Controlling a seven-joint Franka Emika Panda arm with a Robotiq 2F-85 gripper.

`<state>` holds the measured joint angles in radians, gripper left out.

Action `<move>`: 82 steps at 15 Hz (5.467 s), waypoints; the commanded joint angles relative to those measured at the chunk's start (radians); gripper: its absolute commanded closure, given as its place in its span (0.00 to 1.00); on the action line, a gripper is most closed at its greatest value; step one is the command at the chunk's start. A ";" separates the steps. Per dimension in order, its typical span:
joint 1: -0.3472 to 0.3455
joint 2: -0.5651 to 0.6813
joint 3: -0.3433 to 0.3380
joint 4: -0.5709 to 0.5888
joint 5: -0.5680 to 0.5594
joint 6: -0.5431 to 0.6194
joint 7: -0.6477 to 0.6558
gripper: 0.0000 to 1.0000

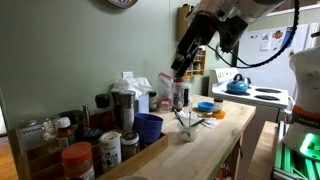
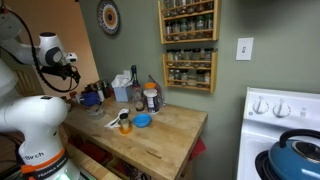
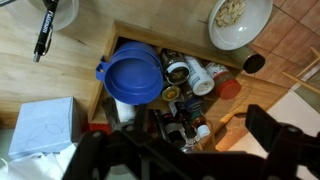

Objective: Remove the white container from the wooden tray and put it on the table

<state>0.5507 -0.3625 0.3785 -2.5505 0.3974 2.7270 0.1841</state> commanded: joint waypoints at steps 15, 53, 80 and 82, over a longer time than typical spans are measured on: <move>-0.082 0.507 0.122 0.397 -0.820 -0.032 0.159 0.00; 0.352 0.904 -0.236 0.790 -0.834 -0.180 0.188 0.06; 0.384 0.802 -0.277 0.759 -0.825 -0.154 0.201 0.69; 0.382 0.730 -0.276 0.730 -0.829 -0.195 0.195 0.69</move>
<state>0.9363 0.5048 0.1071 -1.7208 -0.4431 2.5487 0.3765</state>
